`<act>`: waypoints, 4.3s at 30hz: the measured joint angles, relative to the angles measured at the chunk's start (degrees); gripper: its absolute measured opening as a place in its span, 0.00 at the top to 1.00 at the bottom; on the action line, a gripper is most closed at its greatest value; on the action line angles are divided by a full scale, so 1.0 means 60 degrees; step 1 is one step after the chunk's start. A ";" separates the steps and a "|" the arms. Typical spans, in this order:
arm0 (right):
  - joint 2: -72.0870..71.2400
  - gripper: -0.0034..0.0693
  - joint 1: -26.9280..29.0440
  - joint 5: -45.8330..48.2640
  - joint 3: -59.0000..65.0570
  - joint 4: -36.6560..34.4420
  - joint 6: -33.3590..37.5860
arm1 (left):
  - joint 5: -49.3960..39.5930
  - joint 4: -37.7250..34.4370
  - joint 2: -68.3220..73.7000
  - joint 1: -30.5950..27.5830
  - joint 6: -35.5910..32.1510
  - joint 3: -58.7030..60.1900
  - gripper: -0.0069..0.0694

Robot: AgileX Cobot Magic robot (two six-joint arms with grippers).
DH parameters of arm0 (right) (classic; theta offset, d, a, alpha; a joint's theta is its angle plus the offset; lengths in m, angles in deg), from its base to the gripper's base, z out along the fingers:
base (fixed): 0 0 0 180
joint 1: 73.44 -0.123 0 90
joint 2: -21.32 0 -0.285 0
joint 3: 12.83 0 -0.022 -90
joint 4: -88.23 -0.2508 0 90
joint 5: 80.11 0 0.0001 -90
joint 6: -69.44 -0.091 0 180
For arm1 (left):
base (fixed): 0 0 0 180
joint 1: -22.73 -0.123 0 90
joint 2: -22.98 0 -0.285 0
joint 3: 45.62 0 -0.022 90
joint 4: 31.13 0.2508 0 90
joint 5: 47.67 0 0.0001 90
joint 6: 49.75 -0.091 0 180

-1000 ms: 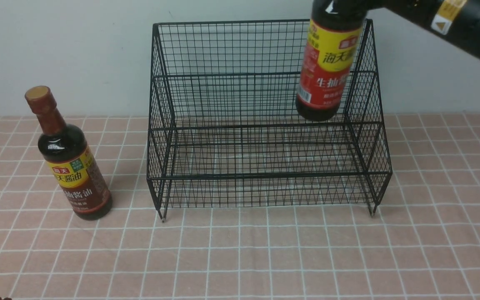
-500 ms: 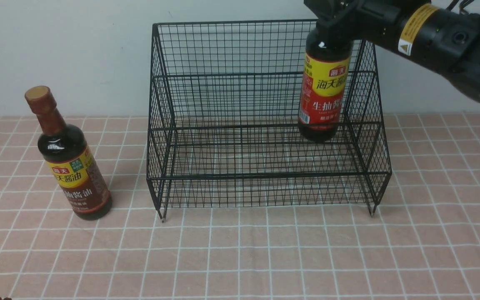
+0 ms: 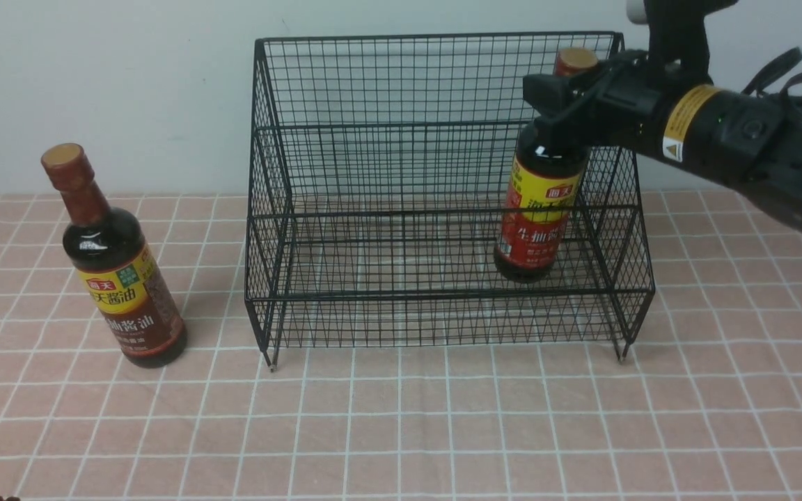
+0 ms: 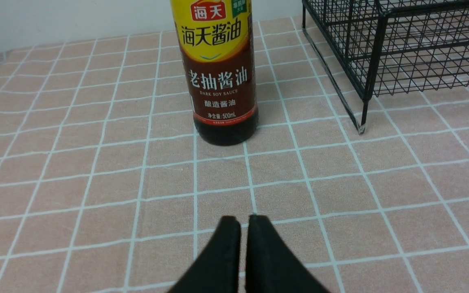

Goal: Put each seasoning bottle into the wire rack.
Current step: Use the right arm to put the condiment bottle back on the shelf, then use the left arm to grab the condiment bottle closest to it

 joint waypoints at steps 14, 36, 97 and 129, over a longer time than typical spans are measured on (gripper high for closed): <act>-0.0897 0.35 -0.0011 0.0171 0.0089 -0.0109 -0.0193 | 0.0000 0.0000 0.0000 0.0000 0.0000 0.0000 0.90; -0.9448 0.94 -0.0011 0.9949 0.0915 -0.1769 0.2283 | 0.0000 0.0000 0.0000 0.0000 0.0000 0.0000 0.90; -1.6578 0.97 0.2953 0.6526 1.1388 -0.7608 0.6536 | 0.0000 0.0000 0.0000 0.0000 0.0000 0.0000 0.90; -1.6578 0.97 0.2952 0.6546 1.1389 -0.7533 0.6738 | 0.0000 0.0000 0.0000 0.0000 0.0000 0.0000 0.90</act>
